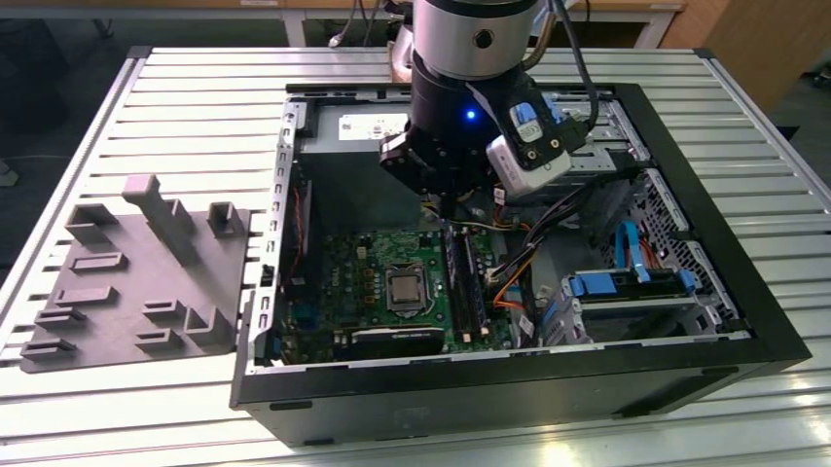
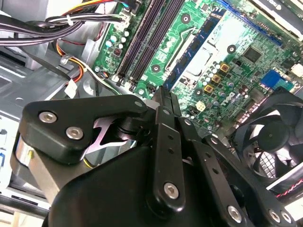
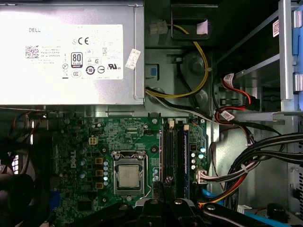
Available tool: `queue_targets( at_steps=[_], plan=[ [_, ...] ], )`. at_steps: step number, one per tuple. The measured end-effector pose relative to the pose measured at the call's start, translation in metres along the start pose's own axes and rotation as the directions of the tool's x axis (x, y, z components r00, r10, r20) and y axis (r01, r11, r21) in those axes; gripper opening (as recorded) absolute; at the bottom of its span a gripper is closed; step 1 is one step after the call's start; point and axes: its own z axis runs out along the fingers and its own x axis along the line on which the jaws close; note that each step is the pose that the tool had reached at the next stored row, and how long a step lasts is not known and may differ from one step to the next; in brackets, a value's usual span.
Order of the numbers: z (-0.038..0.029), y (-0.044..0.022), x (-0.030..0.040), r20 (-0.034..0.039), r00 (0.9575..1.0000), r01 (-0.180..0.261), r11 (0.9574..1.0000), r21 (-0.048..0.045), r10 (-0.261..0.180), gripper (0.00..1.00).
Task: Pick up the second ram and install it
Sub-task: 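Insert the second ram into the second slot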
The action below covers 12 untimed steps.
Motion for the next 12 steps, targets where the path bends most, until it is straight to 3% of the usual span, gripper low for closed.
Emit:
queue_targets(
  at_steps=[12],
  plan=[
    [0.0029,0.0000,-0.0019,-0.0001,1.0000,0.000,1.0000,0.0003,0.000,0.12]
  ],
)
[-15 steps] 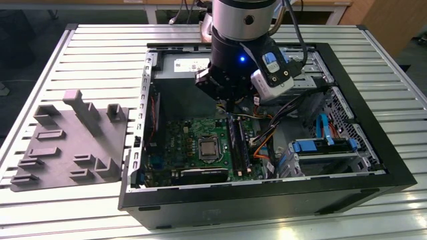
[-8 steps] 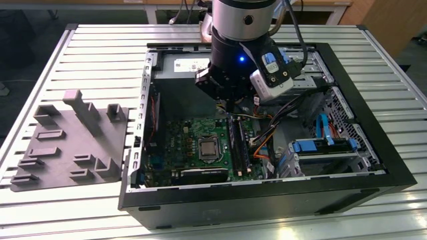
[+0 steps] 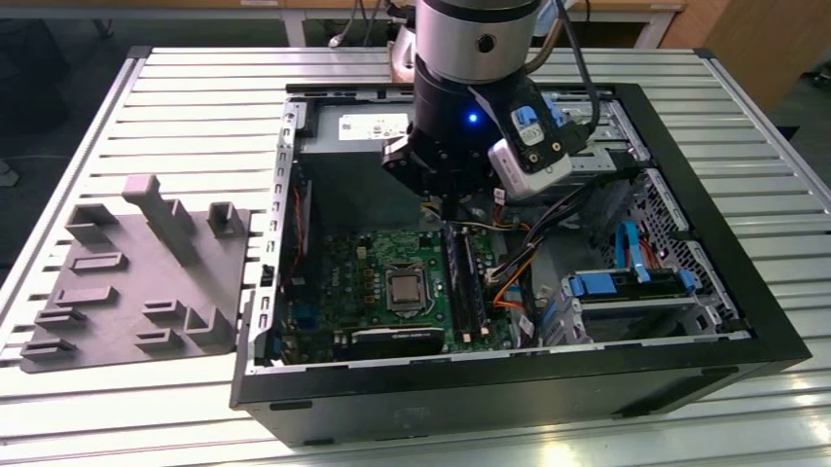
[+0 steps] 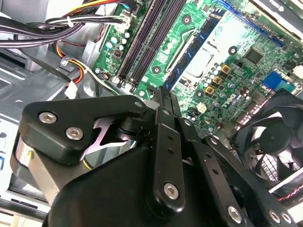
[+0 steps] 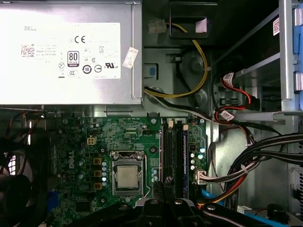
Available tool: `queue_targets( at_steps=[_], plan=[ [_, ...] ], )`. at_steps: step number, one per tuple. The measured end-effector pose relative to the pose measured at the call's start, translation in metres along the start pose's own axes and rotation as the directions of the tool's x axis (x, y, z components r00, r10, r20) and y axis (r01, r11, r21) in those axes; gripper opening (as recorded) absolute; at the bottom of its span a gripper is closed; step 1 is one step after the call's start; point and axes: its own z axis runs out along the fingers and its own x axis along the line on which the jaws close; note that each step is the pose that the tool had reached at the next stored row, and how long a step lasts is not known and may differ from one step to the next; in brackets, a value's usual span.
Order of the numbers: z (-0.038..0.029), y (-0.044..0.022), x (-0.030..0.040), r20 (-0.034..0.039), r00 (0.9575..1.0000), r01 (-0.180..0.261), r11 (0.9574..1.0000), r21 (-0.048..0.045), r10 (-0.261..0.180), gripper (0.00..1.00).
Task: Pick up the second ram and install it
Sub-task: 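Insert the second ram into the second slot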
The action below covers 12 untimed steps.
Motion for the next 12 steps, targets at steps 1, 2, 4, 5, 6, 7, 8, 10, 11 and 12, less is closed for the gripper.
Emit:
queue_targets(
  at_steps=[1,2,4,5,6,7,8,10,11,12],
  plan=[
    [0.0003,0.0000,-0.0006,0.0000,1.0000,0.000,1.0000,-0.0001,0.000,0.12],
    [0.0006,0.0000,-0.0011,0.0001,1.0000,0.000,1.0000,-0.0002,0.000,0.12],
    [0.0014,0.0000,-0.0014,0.0001,1.0000,0.000,1.0000,-0.0003,0.000,0.12],
    [0.0020,0.0000,-0.0014,0.0001,1.0000,0.000,1.0000,-0.0003,0.000,0.12],
    [0.0026,0.0000,-0.0015,0.0001,1.0000,0.000,1.0000,-0.0003,0.000,0.12],
    [0.0032,-0.0001,-0.0015,0.0001,1.0000,0.000,1.0000,-0.0001,0.000,0.12],
    [0.0039,-0.0001,-0.0016,0.0001,1.0000,0.000,1.0000,-0.0002,0.000,0.12],
    [0.0050,-0.0001,-0.0019,0.0001,1.0000,0.000,1.0000,-0.0001,0.000,0.12],
    [0.0054,-0.0001,-0.0020,0.0000,1.0000,0.000,1.0000,-0.0001,0.000,0.12],
    [0.0058,-0.0001,-0.0021,0.0001,1.0000,0.000,1.0000,-0.0002,0.000,0.12]
  ],
)
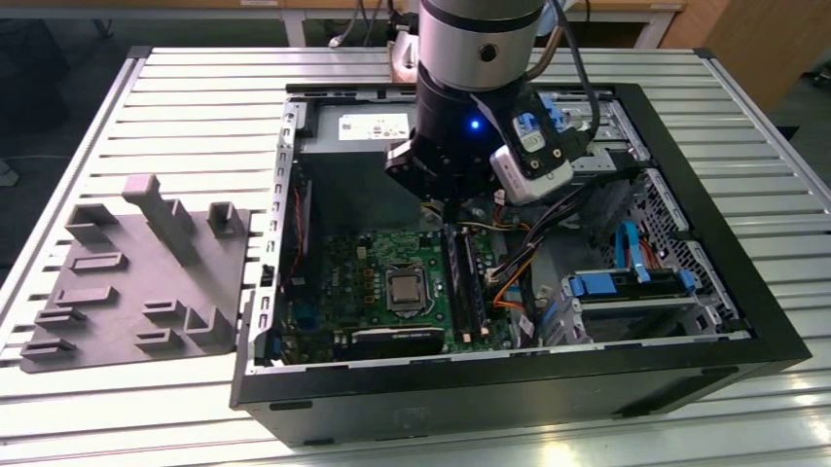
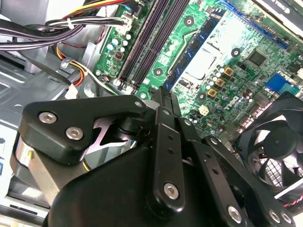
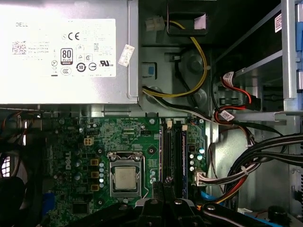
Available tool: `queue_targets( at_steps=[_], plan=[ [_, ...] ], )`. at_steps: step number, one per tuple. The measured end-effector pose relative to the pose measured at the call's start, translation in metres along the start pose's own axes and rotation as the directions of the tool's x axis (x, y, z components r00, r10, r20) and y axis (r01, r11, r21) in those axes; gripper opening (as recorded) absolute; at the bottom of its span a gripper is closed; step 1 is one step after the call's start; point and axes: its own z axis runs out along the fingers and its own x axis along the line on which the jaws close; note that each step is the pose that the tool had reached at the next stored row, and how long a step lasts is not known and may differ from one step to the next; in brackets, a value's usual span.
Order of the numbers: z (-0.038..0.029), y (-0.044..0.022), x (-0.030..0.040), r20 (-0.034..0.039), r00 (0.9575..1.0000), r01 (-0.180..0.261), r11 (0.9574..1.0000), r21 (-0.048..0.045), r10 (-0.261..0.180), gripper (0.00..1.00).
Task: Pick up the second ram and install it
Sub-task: 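Insert the second ram into the second slot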
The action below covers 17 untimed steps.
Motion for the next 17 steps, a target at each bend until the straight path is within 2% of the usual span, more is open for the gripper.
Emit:
queue_targets(
  at_steps=[17],
  plan=[
    [0.0083,-0.0002,-0.0037,-0.0006,0.9998,0.019,0.9998,-0.0004,-0.019,0.12]
  ],
)
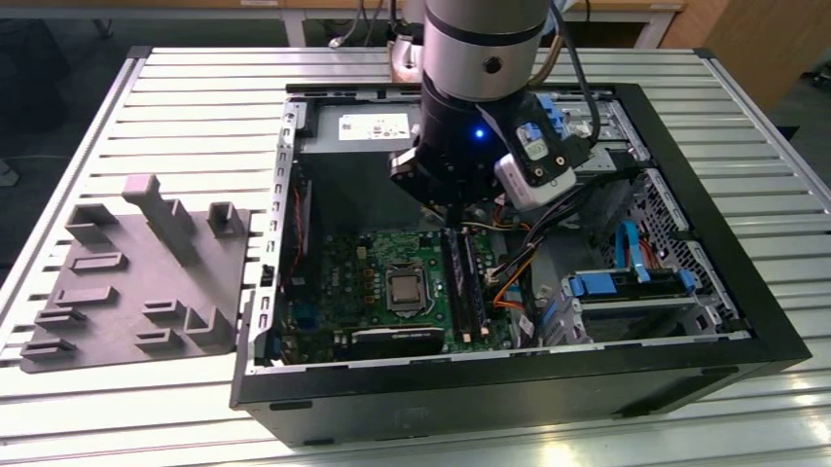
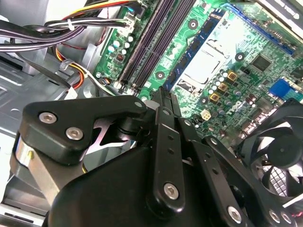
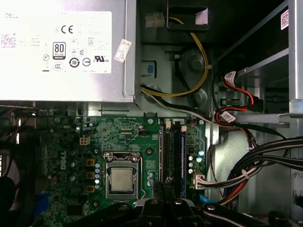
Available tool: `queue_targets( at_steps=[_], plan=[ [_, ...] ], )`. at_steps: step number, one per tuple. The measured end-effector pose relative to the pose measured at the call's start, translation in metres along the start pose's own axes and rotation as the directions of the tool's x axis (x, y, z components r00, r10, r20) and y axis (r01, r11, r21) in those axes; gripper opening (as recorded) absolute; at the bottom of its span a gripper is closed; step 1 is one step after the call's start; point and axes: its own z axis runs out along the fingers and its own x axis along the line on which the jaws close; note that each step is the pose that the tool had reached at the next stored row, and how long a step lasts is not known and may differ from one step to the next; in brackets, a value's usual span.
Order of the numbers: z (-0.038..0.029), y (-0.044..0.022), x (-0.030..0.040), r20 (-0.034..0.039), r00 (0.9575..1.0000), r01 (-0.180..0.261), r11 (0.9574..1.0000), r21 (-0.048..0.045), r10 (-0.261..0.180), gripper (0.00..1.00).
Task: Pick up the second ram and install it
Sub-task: 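Insert the second ram into the second slot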
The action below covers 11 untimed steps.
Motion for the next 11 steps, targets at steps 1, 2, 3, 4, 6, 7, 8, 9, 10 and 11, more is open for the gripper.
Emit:
queue_targets(
  at_steps=[1,2,3,4,6,7,8,9,10,11],
  plan=[
    [0.0004,0.0000,-0.0006,-0.0001,1.0000,0.002,1.0000,0.0000,-0.002,0.12],
    [0.0007,0.0000,-0.0011,-0.0002,1.0000,0.003,1.0000,0.0000,-0.003,0.12],
    [0.0010,0.0000,-0.0015,-0.0002,1.0000,0.005,1.0000,0.0000,-0.005,0.12],
    [0.0015,0.0000,-0.0019,-0.0001,1.0000,0.006,1.0000,-0.0002,-0.006,0.12],
    [0.0023,0.0000,-0.0021,-0.0002,1.0000,0.007,1.0000,-0.0003,-0.007,0.12],
    [0.0028,-0.0001,-0.0022,-0.0002,1.0000,0.008,1.0000,-0.0003,-0.008,0.12],
    [0.0032,-0.0001,-0.0025,-0.0002,1.0000,0.009,1.0000,-0.0002,-0.009,0.12],
    [0.0037,-0.0001,-0.0026,-0.0002,1.0000,0.009,1.0000,-0.0003,-0.009,0.12],
    [0.0041,-0.0001,-0.0027,-0.0003,1.0000,0.009,1.0000,-0.0002,-0.009,0.12],
    [0.0046,-0.0001,-0.0029,-0.0003,1.0000,0.009,1.0000,-0.0003,-0.009,0.12]
  ],
)
